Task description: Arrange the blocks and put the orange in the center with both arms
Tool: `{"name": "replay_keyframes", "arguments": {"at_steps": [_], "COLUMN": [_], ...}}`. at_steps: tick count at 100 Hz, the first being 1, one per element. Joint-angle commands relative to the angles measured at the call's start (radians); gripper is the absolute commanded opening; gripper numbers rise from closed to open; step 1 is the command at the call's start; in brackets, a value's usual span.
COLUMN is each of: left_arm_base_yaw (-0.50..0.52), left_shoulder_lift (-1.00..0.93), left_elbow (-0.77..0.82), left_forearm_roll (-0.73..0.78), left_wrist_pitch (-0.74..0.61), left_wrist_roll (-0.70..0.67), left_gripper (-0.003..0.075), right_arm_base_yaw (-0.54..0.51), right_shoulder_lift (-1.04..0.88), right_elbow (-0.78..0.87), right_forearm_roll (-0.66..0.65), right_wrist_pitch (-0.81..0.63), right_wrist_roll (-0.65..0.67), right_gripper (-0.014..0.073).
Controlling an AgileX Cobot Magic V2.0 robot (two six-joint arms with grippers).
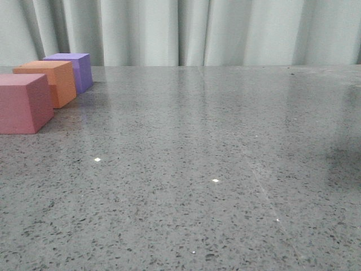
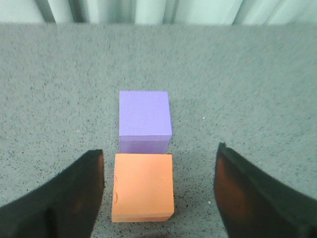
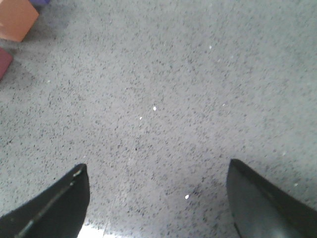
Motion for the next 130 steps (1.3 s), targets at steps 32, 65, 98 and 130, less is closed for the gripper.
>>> {"name": "replay_keyframes", "arguments": {"at_steps": [32, 65, 98, 130], "left_arm_base_yaw": [0.001, 0.001, 0.001, 0.001], "left_shoulder_lift": [-0.385, -0.638, -0.815, -0.846], "left_elbow": [0.342, 0.572, 0.783, 0.817], "left_forearm_roll": [0.000, 0.005, 0.008, 0.008], "left_wrist_pitch": [-0.301, -0.427, -0.532, -0.551], "left_wrist_roll": [0.027, 0.030, 0.030, 0.030], "left_gripper": [0.0163, -0.0019, -0.0019, -0.0019], "right_arm_base_yaw": [-0.002, -0.002, -0.002, -0.002], "right_shoulder_lift": [-0.201, -0.327, -0.461, -0.473], "right_elbow": [0.137, 0.269, 0.426, 0.436], "right_forearm_roll": [-0.094, -0.113, -0.166, -0.168], "right_wrist_pitch": [-0.224, -0.298, -0.478, -0.489], "right_wrist_roll": [-0.008, -0.008, -0.008, -0.008], "right_gripper": [0.0116, -0.0120, -0.0120, -0.0120]}}
